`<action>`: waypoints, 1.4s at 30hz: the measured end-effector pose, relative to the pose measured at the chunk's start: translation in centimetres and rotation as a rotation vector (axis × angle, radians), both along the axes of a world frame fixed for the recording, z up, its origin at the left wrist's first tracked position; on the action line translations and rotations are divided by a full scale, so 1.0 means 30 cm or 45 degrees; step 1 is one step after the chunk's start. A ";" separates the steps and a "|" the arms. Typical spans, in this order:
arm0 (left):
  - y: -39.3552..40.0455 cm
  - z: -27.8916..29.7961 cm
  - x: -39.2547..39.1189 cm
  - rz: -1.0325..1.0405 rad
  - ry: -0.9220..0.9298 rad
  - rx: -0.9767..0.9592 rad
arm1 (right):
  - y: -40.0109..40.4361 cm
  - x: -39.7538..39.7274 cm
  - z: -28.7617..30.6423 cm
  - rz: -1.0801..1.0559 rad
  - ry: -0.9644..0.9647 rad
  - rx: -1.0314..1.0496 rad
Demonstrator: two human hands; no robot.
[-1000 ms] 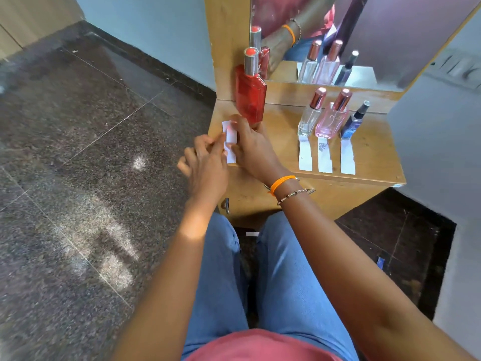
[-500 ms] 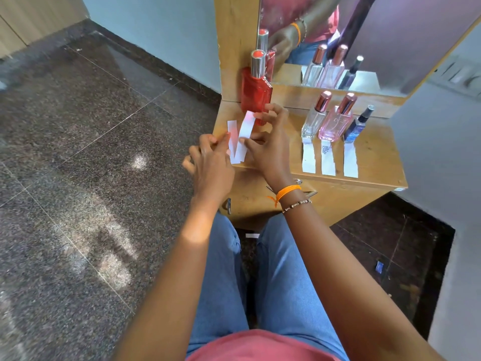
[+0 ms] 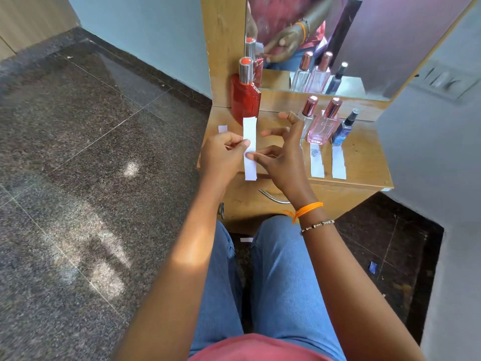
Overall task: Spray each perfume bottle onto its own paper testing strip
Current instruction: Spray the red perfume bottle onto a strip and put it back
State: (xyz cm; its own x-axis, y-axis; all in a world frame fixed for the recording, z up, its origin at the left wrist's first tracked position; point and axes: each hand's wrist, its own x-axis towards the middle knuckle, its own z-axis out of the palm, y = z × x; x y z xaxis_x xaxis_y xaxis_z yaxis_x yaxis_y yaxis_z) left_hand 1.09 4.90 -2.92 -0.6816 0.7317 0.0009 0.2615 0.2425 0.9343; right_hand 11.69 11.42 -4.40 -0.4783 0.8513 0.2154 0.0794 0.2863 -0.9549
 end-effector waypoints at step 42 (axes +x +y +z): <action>0.038 -0.052 -0.107 0.276 0.507 -0.312 | 0.005 -0.071 -0.012 -0.223 -0.115 -0.230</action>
